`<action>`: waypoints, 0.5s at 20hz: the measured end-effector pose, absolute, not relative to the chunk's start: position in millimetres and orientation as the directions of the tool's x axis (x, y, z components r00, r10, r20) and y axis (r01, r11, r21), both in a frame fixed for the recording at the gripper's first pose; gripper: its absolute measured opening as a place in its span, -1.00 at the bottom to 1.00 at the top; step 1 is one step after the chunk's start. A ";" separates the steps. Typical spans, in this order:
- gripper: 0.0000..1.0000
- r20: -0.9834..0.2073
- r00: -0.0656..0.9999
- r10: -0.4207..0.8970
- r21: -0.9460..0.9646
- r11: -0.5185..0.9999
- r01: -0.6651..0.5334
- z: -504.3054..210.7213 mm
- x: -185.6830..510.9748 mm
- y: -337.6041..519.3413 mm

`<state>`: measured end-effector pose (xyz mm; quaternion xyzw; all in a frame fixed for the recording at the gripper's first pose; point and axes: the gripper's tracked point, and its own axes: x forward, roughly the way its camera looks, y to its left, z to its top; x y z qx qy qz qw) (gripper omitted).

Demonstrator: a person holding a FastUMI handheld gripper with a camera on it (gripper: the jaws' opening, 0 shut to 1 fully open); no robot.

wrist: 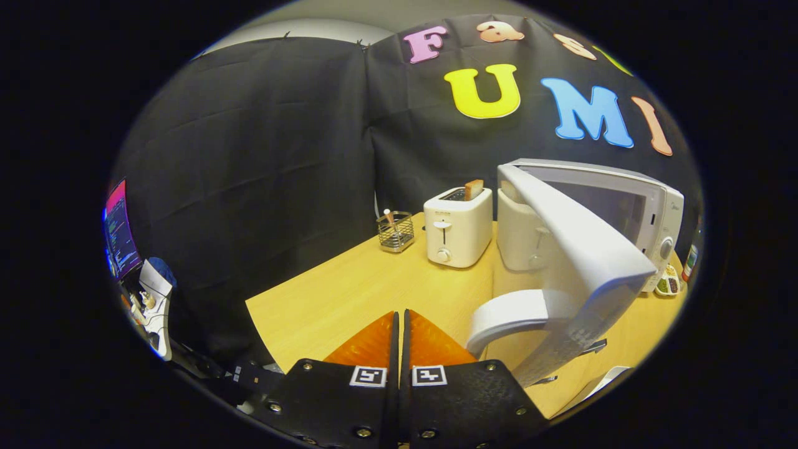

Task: Open the microwave, put the food inside, and close the microwave door.

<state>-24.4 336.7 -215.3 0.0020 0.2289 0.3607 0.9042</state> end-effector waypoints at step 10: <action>-0.98 -0.431 0.754 0.496 0.133 0.861 -0.491 -212.4 43.3 237.2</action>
